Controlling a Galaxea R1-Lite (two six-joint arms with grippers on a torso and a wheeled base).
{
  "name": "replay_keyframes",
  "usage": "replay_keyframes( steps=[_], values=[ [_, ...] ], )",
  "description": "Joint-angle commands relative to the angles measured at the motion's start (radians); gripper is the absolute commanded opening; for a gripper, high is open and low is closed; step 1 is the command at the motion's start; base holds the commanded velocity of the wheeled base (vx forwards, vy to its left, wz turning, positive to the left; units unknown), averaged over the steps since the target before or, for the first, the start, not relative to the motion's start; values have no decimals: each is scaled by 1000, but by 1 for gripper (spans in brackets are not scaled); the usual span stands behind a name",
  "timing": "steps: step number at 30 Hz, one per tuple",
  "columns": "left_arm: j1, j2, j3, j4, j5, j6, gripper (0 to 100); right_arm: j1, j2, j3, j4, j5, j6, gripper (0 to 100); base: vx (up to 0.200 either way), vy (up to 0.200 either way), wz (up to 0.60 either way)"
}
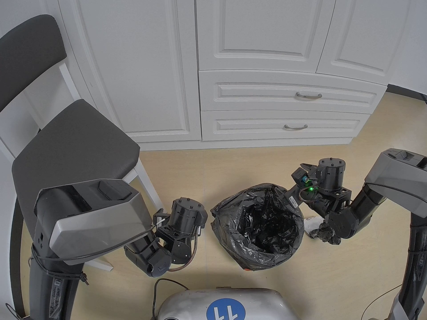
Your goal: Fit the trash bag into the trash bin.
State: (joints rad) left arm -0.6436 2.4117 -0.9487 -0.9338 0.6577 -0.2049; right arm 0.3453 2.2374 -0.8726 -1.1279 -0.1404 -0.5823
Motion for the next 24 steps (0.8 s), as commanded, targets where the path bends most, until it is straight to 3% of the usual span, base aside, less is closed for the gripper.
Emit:
replay_keyframes(
  steps=[1, 13, 24],
  values=[
    [-1, -6, -1, 0, 0, 1, 100, -31, 27, -63, 56, 1, 10, 100, 0, 0, 0],
    [-5, -2, 2, -36, 0, 1, 100, -81, 222, -273, 103, -21, 26, 100, 0, 0, 0],
    [-4, -2, 4, -42, 0, -1, 100, -94, 271, -324, 155, -25, 35, 100, 0, 0, 0]
  ],
)
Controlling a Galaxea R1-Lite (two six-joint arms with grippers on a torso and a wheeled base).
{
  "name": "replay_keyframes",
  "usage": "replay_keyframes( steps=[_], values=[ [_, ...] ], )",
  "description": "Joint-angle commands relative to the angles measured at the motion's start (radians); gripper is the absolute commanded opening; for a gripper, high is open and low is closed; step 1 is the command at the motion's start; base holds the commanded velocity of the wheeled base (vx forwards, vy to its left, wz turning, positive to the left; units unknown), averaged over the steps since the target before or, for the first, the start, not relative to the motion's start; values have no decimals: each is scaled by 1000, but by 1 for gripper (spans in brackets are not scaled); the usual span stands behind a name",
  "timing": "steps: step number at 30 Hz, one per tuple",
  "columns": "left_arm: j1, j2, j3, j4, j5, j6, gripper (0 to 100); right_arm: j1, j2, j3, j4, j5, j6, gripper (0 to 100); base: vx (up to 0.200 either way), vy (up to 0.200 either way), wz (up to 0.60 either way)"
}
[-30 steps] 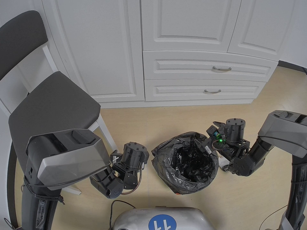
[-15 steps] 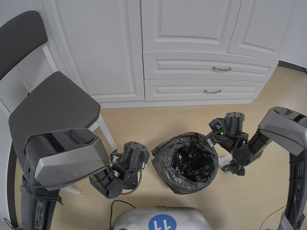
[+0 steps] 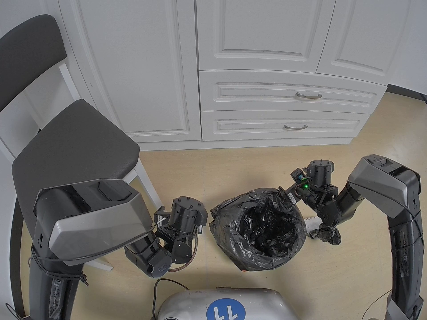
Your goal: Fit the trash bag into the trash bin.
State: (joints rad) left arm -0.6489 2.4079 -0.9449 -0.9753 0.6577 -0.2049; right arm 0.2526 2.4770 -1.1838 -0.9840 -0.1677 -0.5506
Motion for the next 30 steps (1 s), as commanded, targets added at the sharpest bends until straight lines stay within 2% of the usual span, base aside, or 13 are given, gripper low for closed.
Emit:
replay_keyframes(
  steps=[1, 7, 8, 10, 14, 19, 22, 23, 28, 30],
  values=[
    [2, 2, 1, 0, 0, -1, 100, -1, 31, -17, 11, 0, 11, 100, 0, 0, 0],
    [6, 0, 5, -8, 0, -1, 100, 25, -36, 10, -61, -1, 77, 100, 0, 0, 0],
    [11, -1, 5, -19, 0, 1, 100, 51, -78, 67, -111, -3, 77, 100, 0, 0, 0],
    [20, -4, 6, -26, 0, 1, 100, 113, -167, 205, -186, -1, 69, 100, 0, 0, 0],
    [23, -4, 11, -26, 0, -1, 100, 211, -259, 382, -206, 13, 66, 100, 0, 0, 0],
    [18, -3, 17, -37, 0, 1, 100, 237, -233, 454, -177, 68, -8, 100, 0, 0, 0],
    [18, -4, 17, -37, 0, 1, 100, 241, -202, 455, -171, 88, -14, 100, 0, 0, 0],
    [20, -6, 17, -39, 0, 1, 100, 254, -194, 463, -165, 108, -12, 0, 0, 0, 0],
    [22, -7, 17, -39, 0, 1, 100, 274, -196, 480, -123, 139, -12, 0, 0, 0, 0],
    [22, -3, 18, -39, -1, -1, 100, 274, -193, 478, -59, 171, -14, 0, 0, 0, 0]
  ],
)
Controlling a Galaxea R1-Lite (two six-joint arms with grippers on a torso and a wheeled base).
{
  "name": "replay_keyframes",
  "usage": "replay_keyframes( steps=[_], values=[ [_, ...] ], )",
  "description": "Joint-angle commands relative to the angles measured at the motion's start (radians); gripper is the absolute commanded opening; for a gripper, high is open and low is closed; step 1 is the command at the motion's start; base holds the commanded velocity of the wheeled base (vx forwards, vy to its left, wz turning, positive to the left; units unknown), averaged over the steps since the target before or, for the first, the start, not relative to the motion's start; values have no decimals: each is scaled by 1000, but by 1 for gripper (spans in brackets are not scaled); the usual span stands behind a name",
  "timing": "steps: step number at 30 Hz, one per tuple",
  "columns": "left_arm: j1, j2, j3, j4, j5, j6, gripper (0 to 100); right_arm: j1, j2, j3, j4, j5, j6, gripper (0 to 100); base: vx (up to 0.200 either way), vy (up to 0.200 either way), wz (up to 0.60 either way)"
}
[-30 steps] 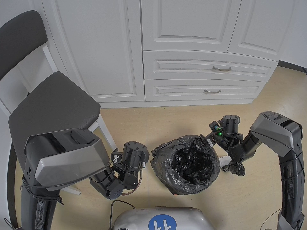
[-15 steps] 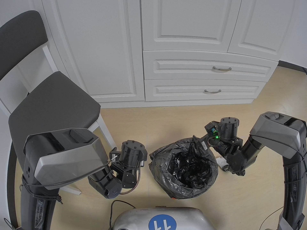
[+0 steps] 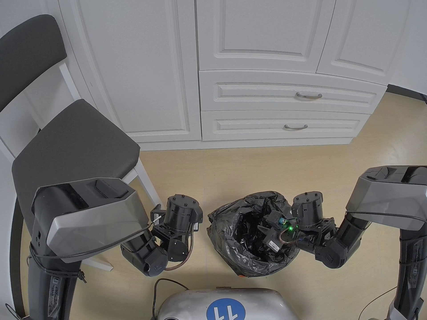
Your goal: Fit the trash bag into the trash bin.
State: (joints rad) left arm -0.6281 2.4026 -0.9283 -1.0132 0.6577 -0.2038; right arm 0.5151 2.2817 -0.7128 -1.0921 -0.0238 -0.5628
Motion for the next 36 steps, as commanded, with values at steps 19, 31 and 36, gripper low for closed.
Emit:
replay_keyframes(
  steps=[19, 31, 36],
  values=[
    [1, 3, 6, -27, 0, 1, 100, 14, 130, -20, 120, 55, -58, 0, 0, 0, 0],
    [1, 7, 25, -35, -1, -3, 100, 79, 44, 139, 121, 134, -120, 0, 0, 0, 0],
    [1, 6, 34, -50, -1, -2, 100, 97, 39, 162, 121, 150, -123, 0, 0, 0, 0]
  ],
)
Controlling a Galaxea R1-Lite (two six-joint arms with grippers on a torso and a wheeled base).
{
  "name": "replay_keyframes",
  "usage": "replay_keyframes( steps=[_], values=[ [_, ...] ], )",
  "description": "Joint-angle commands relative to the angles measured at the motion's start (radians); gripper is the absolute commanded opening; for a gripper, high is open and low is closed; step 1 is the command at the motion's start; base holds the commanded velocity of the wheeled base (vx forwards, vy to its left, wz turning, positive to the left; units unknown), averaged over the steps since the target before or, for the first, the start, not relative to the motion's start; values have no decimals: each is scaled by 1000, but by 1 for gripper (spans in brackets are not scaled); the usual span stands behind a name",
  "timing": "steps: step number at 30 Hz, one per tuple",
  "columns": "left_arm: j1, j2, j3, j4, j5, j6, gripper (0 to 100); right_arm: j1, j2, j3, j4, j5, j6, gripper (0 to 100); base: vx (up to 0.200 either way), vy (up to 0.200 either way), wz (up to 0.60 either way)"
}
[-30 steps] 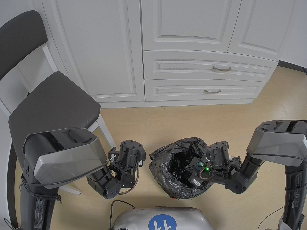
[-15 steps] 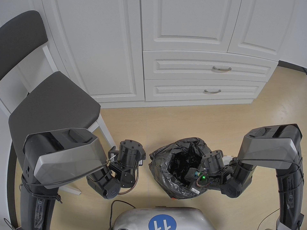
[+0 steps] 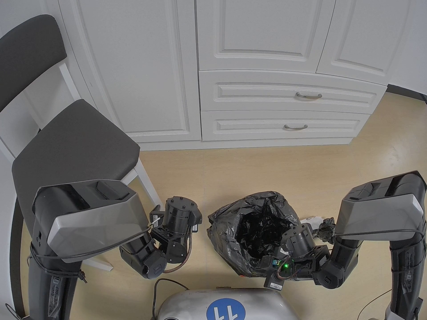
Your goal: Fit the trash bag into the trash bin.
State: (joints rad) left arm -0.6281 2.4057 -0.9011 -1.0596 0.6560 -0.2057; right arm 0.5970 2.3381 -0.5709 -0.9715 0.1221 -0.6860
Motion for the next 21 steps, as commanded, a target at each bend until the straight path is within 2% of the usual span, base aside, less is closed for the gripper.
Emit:
replay_keyframes(
  steps=[1, 3, 10, 13, 14, 21],
  values=[
    [1, 3, 8, -3, 1, 2, 100, 15, -17, 14, -1, 4, 0, 0, 0, 0, 0],
    [1, 3, 8, -3, 1, 0, 100, 15, -17, 12, -1, 4, 0, 0, 0, 0, 0],
    [1, 4, 7, -3, 1, 2, 100, -102, -2, -118, 2, -13, 11, 0, 0, 0, 0],
    [1, 4, 5, -3, -1, 2, 100, -126, 17, -158, 20, -38, 13, 0, 0, 0, 0],
    [-1, 4, 4, -3, -1, 3, 100, -144, 30, -196, 54, -73, 13, 0, 0, 0, 0],
    [-1, 4, 4, -3, -1, 2, 100, -151, 107, -268, 102, -99, 26, 0, 0, 0, 0]
  ],
)
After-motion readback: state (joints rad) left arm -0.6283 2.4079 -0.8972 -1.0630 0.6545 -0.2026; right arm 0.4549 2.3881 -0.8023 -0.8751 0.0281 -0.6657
